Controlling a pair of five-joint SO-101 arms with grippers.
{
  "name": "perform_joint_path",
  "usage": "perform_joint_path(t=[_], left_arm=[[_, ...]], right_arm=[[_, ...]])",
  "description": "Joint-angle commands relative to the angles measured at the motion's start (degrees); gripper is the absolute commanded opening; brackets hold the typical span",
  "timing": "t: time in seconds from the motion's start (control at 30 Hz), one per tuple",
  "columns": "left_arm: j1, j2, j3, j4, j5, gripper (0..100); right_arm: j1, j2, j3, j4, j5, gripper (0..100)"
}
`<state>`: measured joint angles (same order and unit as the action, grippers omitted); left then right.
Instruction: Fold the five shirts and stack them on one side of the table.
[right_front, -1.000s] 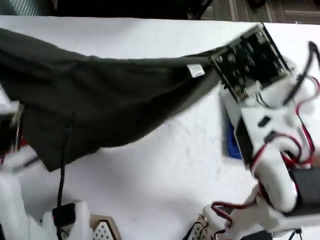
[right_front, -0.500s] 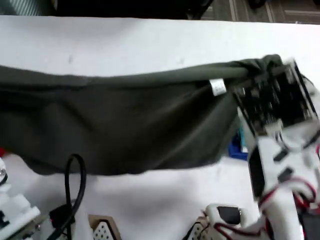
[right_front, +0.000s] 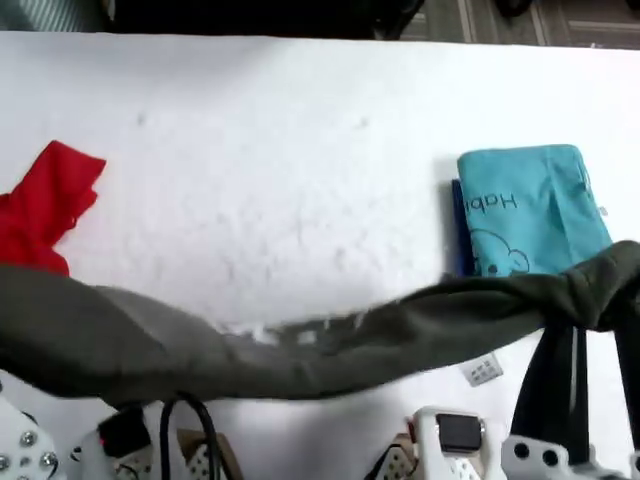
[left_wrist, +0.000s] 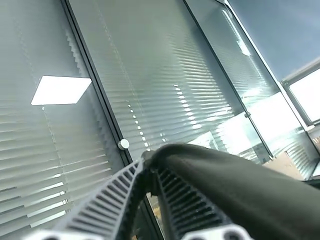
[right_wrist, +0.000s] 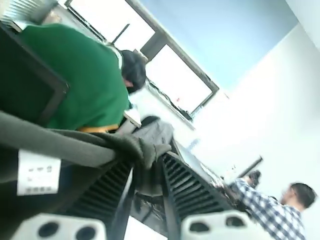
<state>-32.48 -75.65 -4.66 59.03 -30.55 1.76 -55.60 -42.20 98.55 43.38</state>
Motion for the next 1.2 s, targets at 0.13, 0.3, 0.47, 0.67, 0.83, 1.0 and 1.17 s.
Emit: perform_joint_path(t=[0.13,0.3,0.47,0.67,0.83,1.0,1.17], left_arm=[[-0.3,0.0,5.5,-0.2,0.0,2],[1.2,0.0,17.0,-3.0,-5.5,2],[11.8,0.0,35.0,-10.7,-21.1,2],[16.3,5.1,53.3,-25.6,-19.3,2],[16.3,19.5,55.2,-36.1,-19.3,2],[16.5,36.4,45.6,-40.1,-19.0,2],[16.4,56.0,29.4,-40.0,-19.0,2]], right_arm=[[2.9,0.0,17.4,-0.7,1.0,1.9],[2.9,0.0,37.8,-8.1,0.9,1.9],[-1.1,0.0,56.9,-20.3,0.7,1.9],[-5.1,0.2,74.5,-38.7,0.7,1.9],[-5.0,7.4,79.5,-52.4,0.7,1.9],[-5.2,22.0,73.4,-61.4,0.7,1.9],[-5.1,39.0,57.6,-62.9,-2.5,1.9]])
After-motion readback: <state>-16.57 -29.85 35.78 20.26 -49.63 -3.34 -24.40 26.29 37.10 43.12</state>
